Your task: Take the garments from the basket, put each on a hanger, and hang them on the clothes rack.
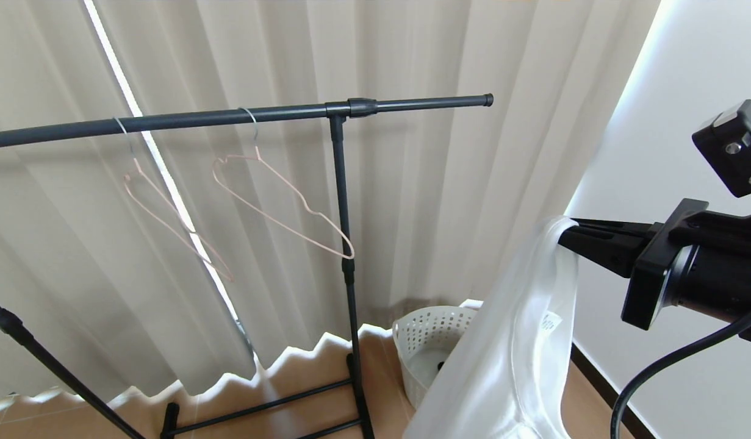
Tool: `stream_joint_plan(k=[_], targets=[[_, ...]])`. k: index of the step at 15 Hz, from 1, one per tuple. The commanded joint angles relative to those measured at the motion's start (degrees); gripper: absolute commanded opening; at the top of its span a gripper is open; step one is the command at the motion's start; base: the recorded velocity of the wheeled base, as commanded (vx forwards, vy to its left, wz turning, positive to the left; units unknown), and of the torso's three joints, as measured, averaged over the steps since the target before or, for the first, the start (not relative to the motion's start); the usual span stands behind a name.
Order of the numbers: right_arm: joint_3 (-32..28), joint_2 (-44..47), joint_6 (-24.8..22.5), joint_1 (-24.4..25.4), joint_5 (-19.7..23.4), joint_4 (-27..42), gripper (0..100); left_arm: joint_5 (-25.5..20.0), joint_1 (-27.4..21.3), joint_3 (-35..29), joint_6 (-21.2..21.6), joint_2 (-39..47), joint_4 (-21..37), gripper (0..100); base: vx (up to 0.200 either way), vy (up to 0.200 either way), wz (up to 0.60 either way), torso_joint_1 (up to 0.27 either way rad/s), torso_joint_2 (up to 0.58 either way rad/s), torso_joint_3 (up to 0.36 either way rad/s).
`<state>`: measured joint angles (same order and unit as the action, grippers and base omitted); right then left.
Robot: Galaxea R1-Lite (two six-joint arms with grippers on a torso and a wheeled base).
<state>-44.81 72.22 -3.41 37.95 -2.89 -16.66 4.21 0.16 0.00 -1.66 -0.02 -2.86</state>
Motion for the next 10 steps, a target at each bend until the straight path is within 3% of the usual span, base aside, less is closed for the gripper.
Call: stream_joint_plan(k=[1,7,10], targets=[[0.1,0.2,0.0,0.0,0.0,0.1,0,0.0,0.0,0.0,0.0,0.0,0.0,100,0.000,0.000,0.00,0.222,-0.46,-0.261],[0.2,0.8,0.0,0.0,0.0,0.1,0,0.0,0.0,0.0,0.0,0.0,0.0,100,0.000,0.000,0.00,0.187,-0.39,-0.214],[0.3,1.0,0.0,0.0,0.0,0.1,0,0.0,0.0,0.0,0.0,0.1,0.0,100,0.000,0.000,0.00,0.168,-0.36,-0.097]])
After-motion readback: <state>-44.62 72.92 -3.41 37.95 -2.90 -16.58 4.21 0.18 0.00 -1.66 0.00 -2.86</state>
